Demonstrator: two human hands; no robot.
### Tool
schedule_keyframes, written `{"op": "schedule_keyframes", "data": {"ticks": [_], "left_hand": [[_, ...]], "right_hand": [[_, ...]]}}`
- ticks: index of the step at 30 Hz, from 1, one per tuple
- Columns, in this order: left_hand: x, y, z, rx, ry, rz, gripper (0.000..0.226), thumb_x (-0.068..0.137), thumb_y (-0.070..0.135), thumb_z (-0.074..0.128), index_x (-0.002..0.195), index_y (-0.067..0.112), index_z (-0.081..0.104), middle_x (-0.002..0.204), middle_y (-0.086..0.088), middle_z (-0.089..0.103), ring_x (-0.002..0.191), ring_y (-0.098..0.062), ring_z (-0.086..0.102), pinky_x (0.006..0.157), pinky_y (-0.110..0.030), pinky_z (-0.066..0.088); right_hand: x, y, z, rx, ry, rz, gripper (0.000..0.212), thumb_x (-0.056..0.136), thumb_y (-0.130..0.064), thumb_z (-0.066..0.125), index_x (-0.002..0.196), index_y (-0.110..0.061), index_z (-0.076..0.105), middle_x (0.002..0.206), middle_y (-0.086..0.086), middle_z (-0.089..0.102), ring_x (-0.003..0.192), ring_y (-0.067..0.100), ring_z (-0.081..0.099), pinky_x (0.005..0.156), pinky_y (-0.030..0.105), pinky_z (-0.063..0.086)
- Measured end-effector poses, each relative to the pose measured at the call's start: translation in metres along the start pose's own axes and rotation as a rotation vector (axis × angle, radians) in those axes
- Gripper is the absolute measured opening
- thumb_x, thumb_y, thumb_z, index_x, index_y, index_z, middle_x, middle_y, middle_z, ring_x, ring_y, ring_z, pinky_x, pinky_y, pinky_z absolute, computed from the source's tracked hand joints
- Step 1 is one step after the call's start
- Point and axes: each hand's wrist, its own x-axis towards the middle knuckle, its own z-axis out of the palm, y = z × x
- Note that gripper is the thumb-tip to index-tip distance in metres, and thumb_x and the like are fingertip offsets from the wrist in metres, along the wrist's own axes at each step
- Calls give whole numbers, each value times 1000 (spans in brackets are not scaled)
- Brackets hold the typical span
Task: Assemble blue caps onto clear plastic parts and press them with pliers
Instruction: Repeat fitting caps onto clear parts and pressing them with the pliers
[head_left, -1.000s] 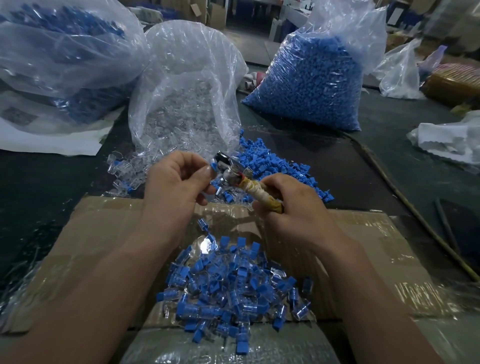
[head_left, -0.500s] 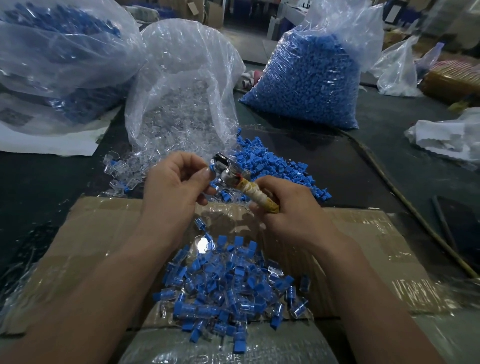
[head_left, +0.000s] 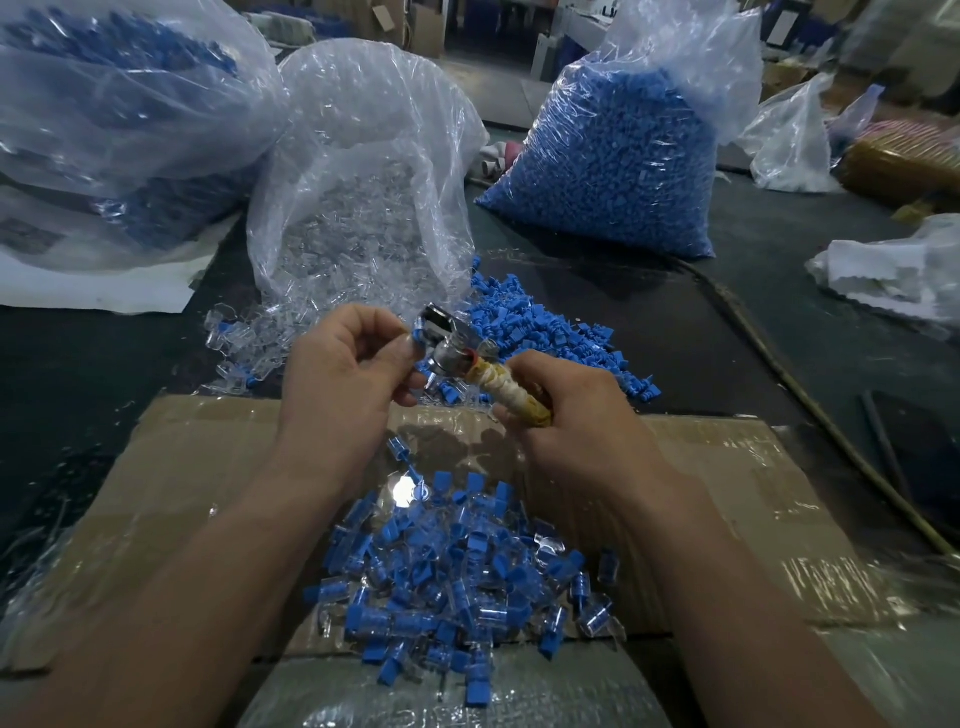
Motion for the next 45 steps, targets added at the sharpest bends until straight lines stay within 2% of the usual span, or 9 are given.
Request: {"op": "schedule_keyframes", "data": {"ticks": [5,10,18,30,34,37,39,41,45], "left_hand": [[0,2,-1,15,26,-17,22,86,-2,54,76,17,56,68,2,61,54,-1,58,50,-15,50],[1,10,-6,-52,49,-33,17,82,1,59,75,17,59,61,11,66,53,-1,60,50,-14,50],[-11,17,-3,-17,-436,-189,11,58,19,66,68,18,72,60,-3,67,50,-8,58,48,-16,48],[-17,20,0,108,-865,-241,14,59,19,71,70,11,72,59,-3,66,46,-10,53,42,-17,44],[-13,19,-2,89,-677,-235,10,62,18,69,70,11,70,59,-2,66,44,-8,55,42,-14,43],[-3,5,-7,86,-236,-271,7,71,10,69,71,17,69,64,1,66,57,-9,62,51,-18,48],[10,-6,-15,345,-1,-154,13,79,7,67,82,19,69,69,6,64,69,-8,62,63,-20,47],[20,-12,-24,634,88,-21,20,81,9,67,99,17,69,81,8,62,77,-9,59,77,-23,43],[31,-26,-34,855,56,27,33,83,12,65,116,16,63,112,-6,62,98,-22,58,93,-37,43]], "right_hand": [[2,2,1,-1,-7,-11,32,82,-21,65,114,-23,58,94,-9,55,86,8,50,74,25,39],[3,10,-8,-38,-87,7,32,82,-23,66,112,-24,57,86,-17,48,78,1,45,66,15,33],[3,12,-9,-69,-219,70,27,73,-30,74,97,-32,62,81,-18,53,78,-1,47,66,26,37],[6,12,-5,-156,-264,101,61,63,-39,79,118,-30,55,108,-8,57,101,12,49,89,37,43],[5,14,-4,-143,-306,98,62,64,-39,79,120,-31,52,102,-12,49,100,10,43,85,31,36],[4,16,-5,-124,-318,104,69,65,-39,78,126,-30,48,102,-13,43,101,8,37,87,30,32],[4,18,-5,-137,-324,98,76,66,-43,77,132,-31,43,103,-14,40,101,7,32,86,28,29],[5,20,-4,-167,-336,83,79,67,-46,75,136,-32,38,104,-14,37,101,5,28,85,27,26],[5,23,-4,-171,-366,76,80,70,-53,70,139,-34,34,106,-13,36,103,6,28,86,28,26]]}}
